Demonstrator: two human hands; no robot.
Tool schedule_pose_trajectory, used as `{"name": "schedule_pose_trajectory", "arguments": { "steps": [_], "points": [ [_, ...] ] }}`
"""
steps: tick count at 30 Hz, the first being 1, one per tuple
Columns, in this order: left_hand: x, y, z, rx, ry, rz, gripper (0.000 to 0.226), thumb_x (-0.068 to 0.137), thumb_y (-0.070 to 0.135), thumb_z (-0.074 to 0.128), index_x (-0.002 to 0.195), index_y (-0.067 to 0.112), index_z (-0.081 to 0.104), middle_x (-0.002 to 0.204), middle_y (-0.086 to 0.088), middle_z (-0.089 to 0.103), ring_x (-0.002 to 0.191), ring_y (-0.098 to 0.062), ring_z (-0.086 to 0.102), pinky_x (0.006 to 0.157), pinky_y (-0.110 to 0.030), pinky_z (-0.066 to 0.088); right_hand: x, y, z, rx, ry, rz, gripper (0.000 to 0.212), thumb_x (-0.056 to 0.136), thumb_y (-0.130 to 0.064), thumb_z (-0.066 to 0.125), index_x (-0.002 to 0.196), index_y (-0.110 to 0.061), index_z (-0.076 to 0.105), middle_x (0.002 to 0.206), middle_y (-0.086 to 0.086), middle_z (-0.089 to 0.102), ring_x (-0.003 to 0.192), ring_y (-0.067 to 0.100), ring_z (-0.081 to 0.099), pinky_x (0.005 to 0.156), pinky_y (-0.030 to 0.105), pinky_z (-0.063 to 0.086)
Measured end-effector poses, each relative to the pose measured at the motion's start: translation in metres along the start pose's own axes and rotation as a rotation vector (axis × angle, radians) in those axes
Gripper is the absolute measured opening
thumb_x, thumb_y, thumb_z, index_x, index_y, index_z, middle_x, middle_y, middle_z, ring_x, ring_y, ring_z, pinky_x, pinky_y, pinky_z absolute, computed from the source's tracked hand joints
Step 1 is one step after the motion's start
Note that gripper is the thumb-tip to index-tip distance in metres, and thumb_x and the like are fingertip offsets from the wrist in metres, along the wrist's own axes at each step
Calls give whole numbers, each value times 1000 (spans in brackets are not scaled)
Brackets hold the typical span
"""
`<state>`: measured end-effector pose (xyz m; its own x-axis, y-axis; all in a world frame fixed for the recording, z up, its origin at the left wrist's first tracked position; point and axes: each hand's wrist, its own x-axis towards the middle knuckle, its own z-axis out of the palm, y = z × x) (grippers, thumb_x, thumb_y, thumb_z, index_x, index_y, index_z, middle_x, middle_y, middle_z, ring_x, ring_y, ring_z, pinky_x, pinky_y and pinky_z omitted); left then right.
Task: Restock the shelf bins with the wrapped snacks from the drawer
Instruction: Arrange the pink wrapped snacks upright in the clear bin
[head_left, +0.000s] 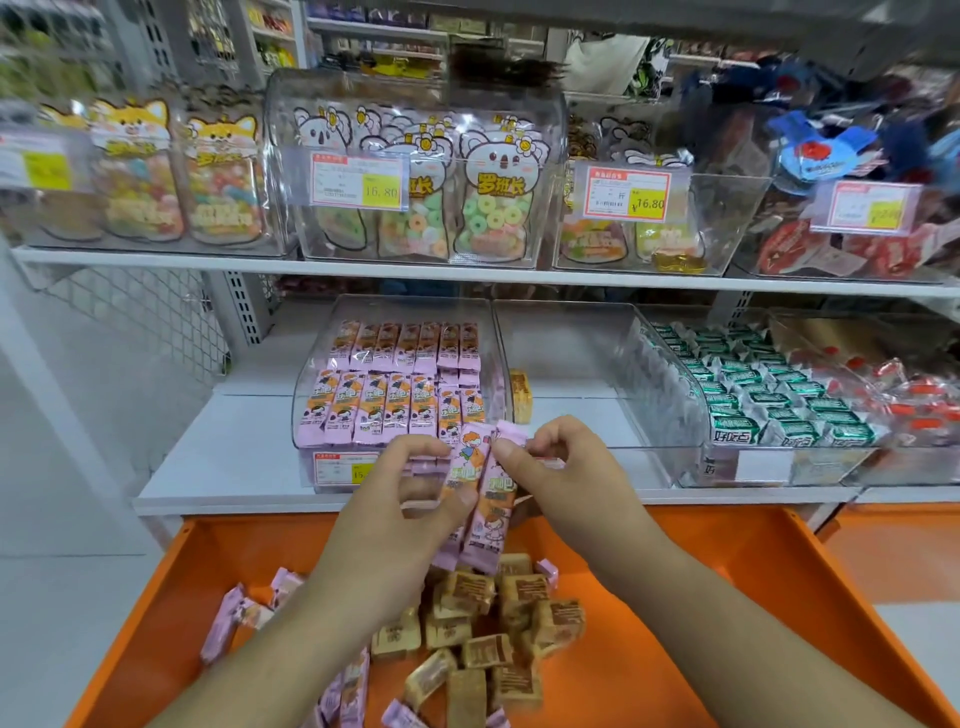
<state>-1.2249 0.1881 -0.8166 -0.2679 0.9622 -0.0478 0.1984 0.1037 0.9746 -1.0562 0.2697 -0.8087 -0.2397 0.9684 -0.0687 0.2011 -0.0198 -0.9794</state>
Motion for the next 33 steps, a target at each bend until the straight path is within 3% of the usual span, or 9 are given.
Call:
{"name": "schedule_pose_trajectory", "arguments": {
  "steps": [4,8,11,14,19,23,25,30,33],
  "points": [
    [3,4,-3,72,-4,34,39,88,51,75,123,45,61,122,31,57,107,16,55,76,-10,42,0,-5,-2,-44,-59,-3,27,91,-30,82,107,-22,62,102,0,72,70,18,73,83,50,61],
    [9,9,-7,43,-84,33,50,86,28,83,127,40,56,108,31,65,87,22,62,64,-4,47,2,-5,-5,-30,-218,47,56,86,-5,83,132,-27,59,92,1,76,85,9,76,77,23,56],
    [16,11,-14,128,-166,59,68,85,16,85,140,34,50,118,16,65,95,13,68,82,-11,54,5,-6,-5,-55,-298,-8,78,80,6,85,142,-25,51,113,6,75,100,11,76,89,31,61],
    [25,7,-20,284,-128,145,73,89,16,81,148,40,45,129,20,52,105,13,62,99,-18,53,9,-9,-3,-164,-287,-118,86,74,5,90,143,-29,52,130,4,66,105,12,74,93,36,61],
    [40,6,-21,513,-61,308,63,96,23,72,147,51,48,131,35,48,114,16,49,87,-1,40,18,-8,1,-219,-211,-197,74,83,-8,88,139,-40,51,127,-11,56,94,9,72,83,28,61],
    [64,4,-24,696,-33,407,65,99,28,67,154,49,40,147,35,44,132,10,43,115,-25,37,41,-7,-5,-655,-111,-350,65,87,-48,81,145,-46,52,137,-22,58,122,3,56,104,28,50],
    [80,-1,-25,846,0,454,64,102,35,62,158,44,35,158,24,41,150,-3,27,127,-39,21,54,-7,-4,-790,-89,-436,65,92,-53,73,151,-40,50,148,-18,55,139,6,43,117,32,39],
    [108,-16,-20,1091,9,417,63,107,43,50,163,44,20,168,24,22,158,-9,7,124,-38,1,82,6,6,-1115,-97,-570,59,98,-57,61,150,-29,55,145,-10,61,143,20,35,121,38,31],
    [111,-28,-20,1177,-46,386,66,107,53,40,165,41,9,172,20,9,159,-13,-3,125,-43,-2,93,19,6,-1213,-72,-616,56,91,-53,73,140,-26,65,144,-7,63,142,31,41,116,48,36]
  ]
}}
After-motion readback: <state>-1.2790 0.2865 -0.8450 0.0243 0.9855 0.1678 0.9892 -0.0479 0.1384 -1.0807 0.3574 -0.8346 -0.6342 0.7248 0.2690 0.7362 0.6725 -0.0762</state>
